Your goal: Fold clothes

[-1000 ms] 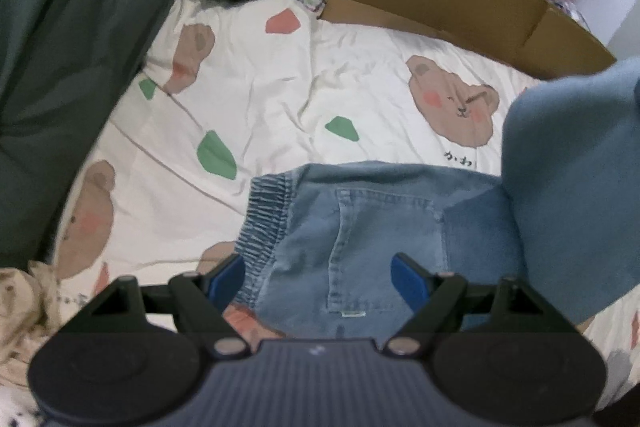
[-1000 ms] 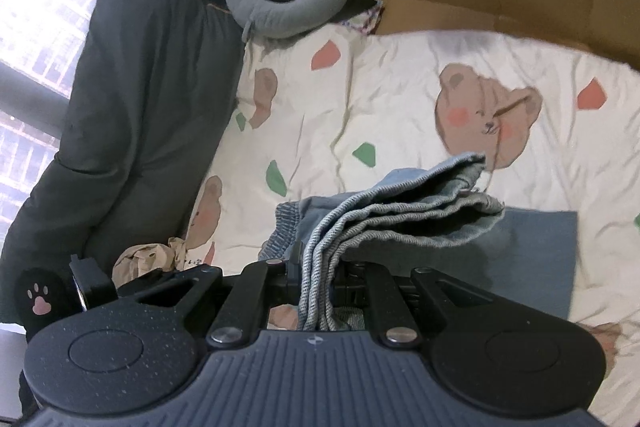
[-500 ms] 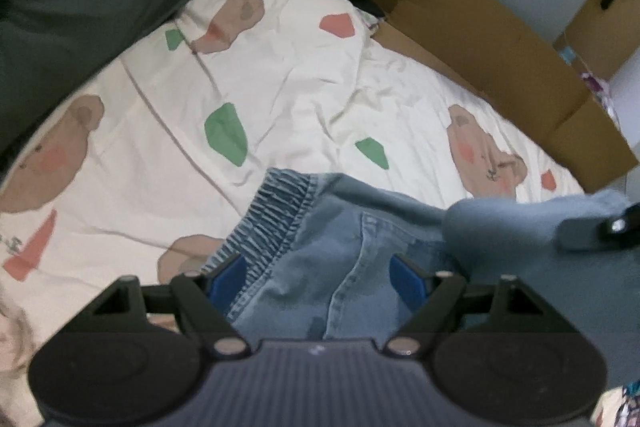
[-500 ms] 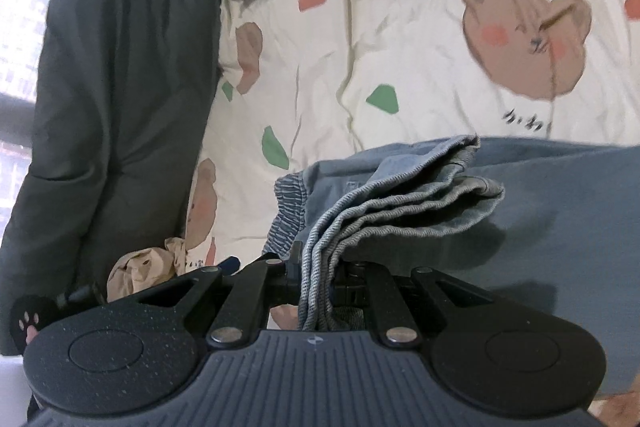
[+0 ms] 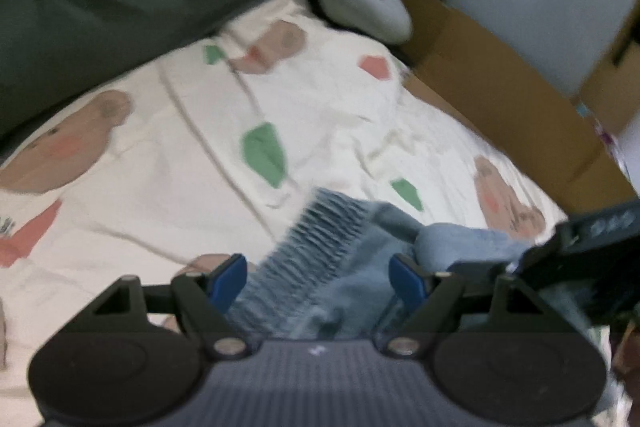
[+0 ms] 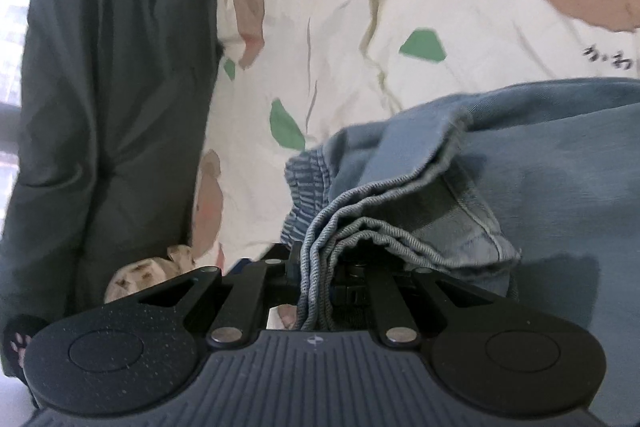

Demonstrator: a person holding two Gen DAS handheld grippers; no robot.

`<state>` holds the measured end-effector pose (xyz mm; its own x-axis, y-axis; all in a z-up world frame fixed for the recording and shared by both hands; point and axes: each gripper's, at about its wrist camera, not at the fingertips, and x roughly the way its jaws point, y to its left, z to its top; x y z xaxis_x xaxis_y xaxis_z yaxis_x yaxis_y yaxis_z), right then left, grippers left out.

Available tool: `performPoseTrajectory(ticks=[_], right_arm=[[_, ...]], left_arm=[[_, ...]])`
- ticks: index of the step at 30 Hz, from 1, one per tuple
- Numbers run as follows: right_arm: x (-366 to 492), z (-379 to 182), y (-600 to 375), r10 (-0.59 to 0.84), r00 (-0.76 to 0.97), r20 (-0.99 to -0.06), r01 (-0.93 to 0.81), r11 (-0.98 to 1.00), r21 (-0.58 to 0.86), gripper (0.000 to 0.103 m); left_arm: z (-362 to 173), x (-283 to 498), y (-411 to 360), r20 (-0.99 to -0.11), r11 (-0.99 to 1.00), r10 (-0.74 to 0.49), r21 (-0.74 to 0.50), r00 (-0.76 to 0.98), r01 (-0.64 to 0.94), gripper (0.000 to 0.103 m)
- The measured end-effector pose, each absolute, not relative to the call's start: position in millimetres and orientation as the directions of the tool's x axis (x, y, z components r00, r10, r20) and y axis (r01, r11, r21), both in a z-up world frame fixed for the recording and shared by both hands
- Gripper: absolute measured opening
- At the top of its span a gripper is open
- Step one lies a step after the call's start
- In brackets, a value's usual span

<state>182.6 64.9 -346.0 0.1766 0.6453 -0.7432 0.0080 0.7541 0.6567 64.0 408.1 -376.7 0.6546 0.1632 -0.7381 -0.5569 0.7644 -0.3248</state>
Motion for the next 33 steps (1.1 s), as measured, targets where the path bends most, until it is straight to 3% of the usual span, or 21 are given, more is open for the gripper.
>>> performPoseTrajectory(ticks=[4,12,18,23,33], right_arm=[[185.7,-361.6,88.7,0.604,0.159,-0.781,-0.019,0.793,0.609,0.016],[188.9,-372.9,110.4,0.582,0.141,-0.801,-0.038,0.812,0.583,0.041],[192.4,-356.1,119.1,0.578,0.157,-0.801,-0.098,0.816,0.569,0.043],[197.4,-337.0,138.2,0.600,0.137,-0.788,-0.216,0.794,0.568,0.054],[197.9,-315.9,144.7,0.692,0.126,-0.711,-0.298,0.710,0.638,0.055]], left_arm=[[-385.0,47.1,419.3,-0.725,0.733,0.203,-0.333,0.658,-0.593,0.080],[-393.6,22.1,429.1,-0.749,0.676,0.233,-0.334,0.620,-0.657,0.080],[-391.4,0.0,430.2,-0.754,0.636,0.269,-0.329,0.600,-0.699,0.080],[-390.8,-10.9,427.8,-0.750,0.591,0.310,-0.329,0.584,-0.736,0.079],[-384.1,-19.5,420.3,-0.736,0.551,0.326,-0.362,0.593,-0.752,0.079]])
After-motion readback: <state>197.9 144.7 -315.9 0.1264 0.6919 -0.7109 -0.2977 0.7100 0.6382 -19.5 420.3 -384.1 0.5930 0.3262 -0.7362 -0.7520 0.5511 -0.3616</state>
